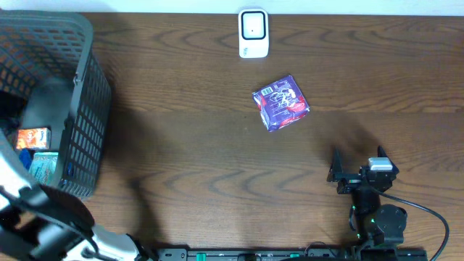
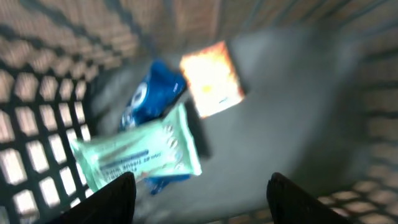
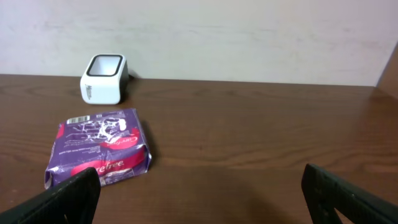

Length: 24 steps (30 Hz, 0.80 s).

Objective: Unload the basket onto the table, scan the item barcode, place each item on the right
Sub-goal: 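Reach the left gripper back into the basket for the green wipes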

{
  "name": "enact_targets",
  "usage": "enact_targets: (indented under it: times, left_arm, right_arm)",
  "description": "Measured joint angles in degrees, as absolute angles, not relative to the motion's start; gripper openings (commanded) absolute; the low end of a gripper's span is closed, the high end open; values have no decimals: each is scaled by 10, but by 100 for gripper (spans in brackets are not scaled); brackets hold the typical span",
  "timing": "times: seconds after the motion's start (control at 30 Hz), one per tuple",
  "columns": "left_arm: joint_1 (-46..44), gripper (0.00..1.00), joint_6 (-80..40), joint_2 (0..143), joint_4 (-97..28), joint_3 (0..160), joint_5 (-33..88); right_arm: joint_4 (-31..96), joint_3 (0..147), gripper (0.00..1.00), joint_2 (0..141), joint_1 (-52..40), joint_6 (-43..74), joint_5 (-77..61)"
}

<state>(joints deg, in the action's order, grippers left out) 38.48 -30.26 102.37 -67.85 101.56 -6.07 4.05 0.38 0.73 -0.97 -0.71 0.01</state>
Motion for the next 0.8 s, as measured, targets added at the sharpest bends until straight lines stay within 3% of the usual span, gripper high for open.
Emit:
enact_targets:
  times: [0.33,0.6,0.73,0.8]
  left_arm:
    - [385,67,-325,1125,-714,964,-86]
    - [385,88,-329,1180,-716,950,-98]
    - [385,88,-330,1193,-718,949,-108]
    - [384,82,-330,1197,-719,949,-111]
  right_arm:
    - [41,4,99,7,-10,-7,0]
    - [41,4,99,7,-10,-7,0]
    - [41,4,99,7,-10,-7,0]
    - [41,4,99,7,-10,-7,0]
